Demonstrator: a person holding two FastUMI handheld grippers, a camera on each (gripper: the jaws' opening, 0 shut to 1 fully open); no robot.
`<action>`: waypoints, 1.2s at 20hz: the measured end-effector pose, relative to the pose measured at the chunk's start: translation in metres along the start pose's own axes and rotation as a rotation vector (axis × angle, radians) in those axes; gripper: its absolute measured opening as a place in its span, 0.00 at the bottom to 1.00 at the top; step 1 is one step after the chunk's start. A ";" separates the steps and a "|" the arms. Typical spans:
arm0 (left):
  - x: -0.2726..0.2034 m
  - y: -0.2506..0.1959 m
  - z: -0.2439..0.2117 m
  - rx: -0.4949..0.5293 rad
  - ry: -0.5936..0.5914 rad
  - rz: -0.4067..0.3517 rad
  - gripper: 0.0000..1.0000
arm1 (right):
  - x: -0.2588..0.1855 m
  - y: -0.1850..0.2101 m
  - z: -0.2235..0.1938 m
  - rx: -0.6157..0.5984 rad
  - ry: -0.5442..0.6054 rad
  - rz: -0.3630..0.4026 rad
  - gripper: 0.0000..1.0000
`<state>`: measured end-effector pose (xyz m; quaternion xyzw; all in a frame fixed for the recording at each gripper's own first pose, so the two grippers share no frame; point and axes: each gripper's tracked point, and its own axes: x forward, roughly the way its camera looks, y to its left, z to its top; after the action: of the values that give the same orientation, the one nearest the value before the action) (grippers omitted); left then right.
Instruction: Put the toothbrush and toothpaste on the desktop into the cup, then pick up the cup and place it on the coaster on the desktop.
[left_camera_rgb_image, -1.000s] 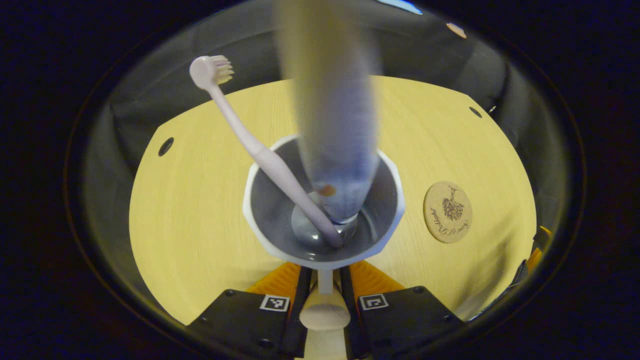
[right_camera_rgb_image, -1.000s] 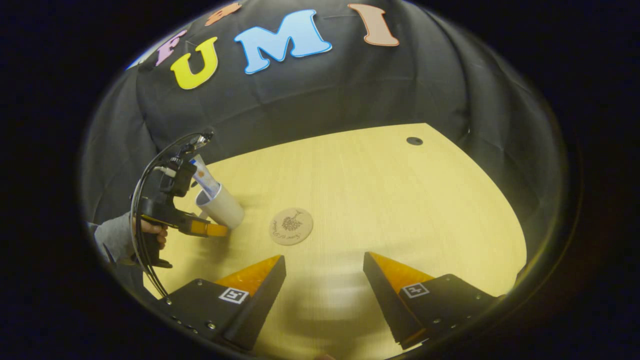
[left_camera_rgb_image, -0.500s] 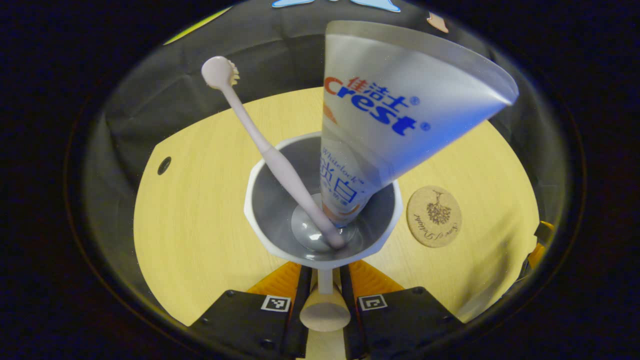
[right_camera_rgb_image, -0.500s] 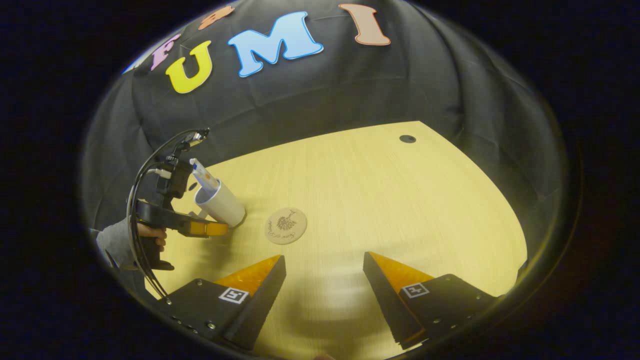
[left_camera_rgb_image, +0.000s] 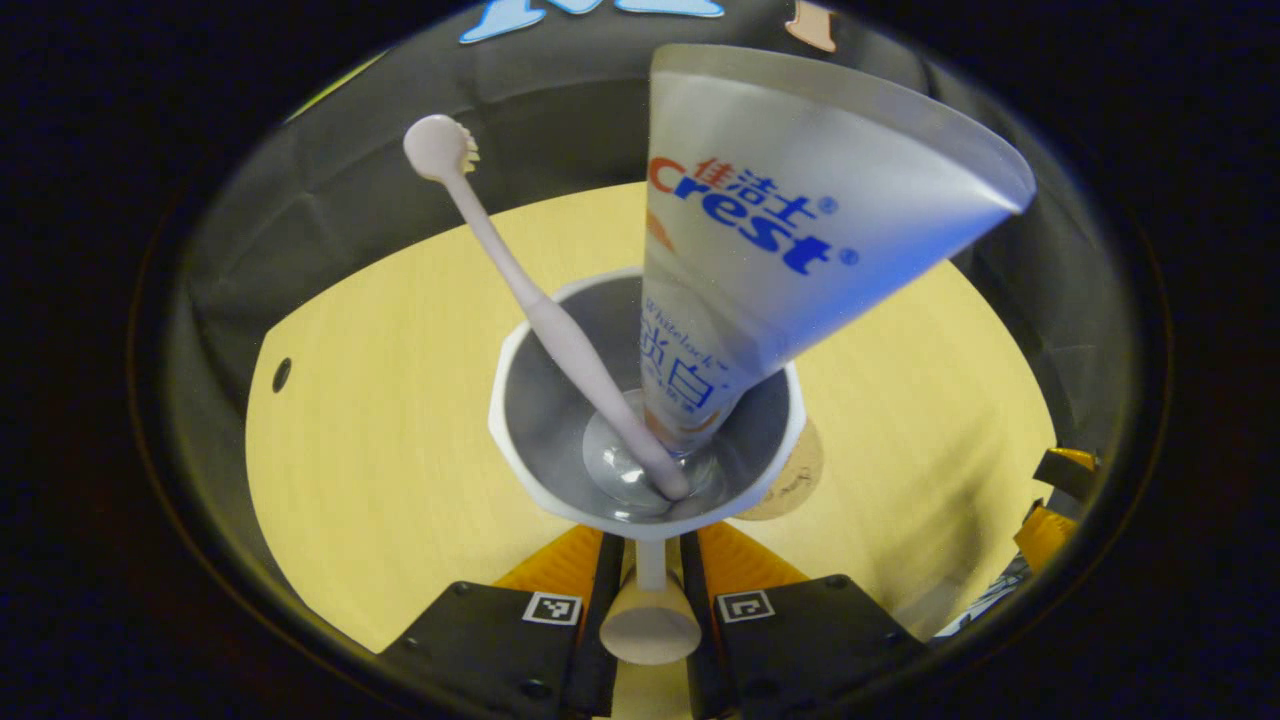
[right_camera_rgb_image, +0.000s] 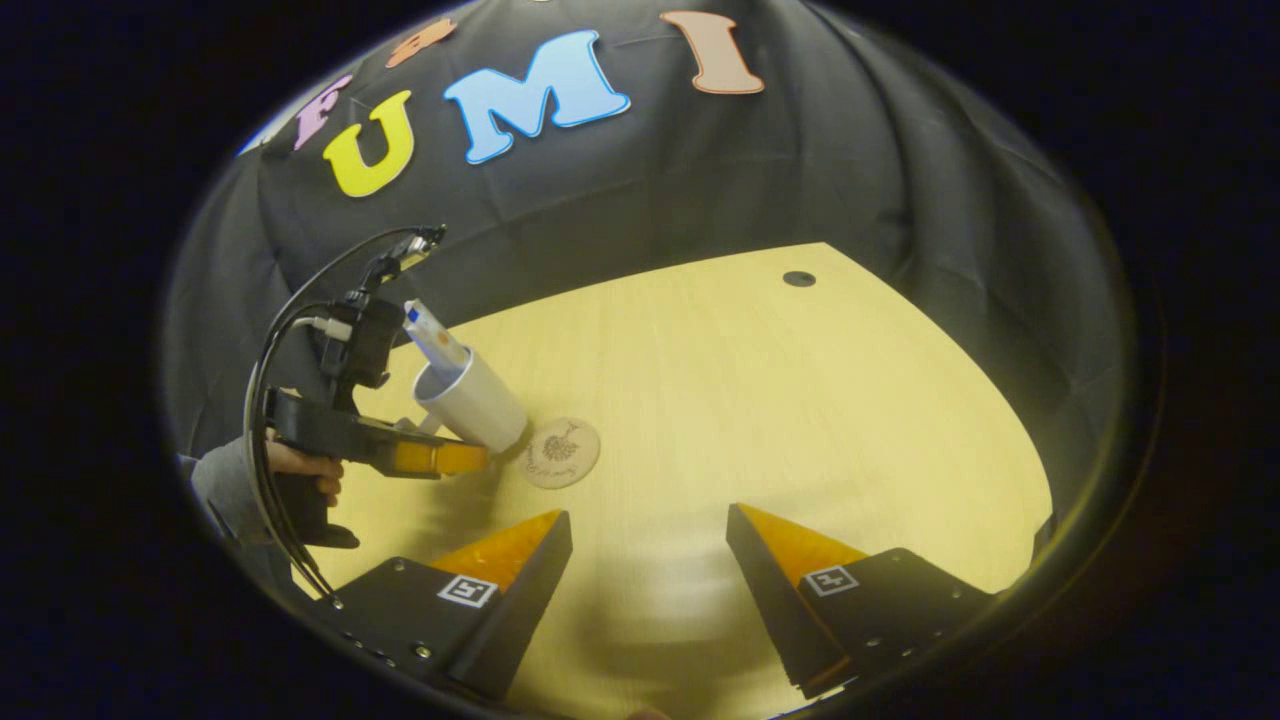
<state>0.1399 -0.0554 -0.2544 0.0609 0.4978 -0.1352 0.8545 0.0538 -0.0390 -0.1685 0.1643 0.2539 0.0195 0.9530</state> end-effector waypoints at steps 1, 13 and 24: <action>0.002 -0.006 0.001 0.008 0.003 -0.011 0.35 | -0.001 -0.002 0.000 0.005 -0.001 -0.004 0.95; 0.025 -0.047 -0.008 0.044 0.095 -0.001 0.35 | -0.012 -0.026 0.003 0.051 -0.016 -0.021 0.95; 0.009 -0.068 -0.003 -0.007 -0.064 -0.039 0.79 | -0.010 -0.021 0.022 -0.053 -0.051 -0.005 0.95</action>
<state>0.1218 -0.1207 -0.2617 0.0438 0.4717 -0.1518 0.8675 0.0544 -0.0670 -0.1529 0.1388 0.2293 0.0198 0.9632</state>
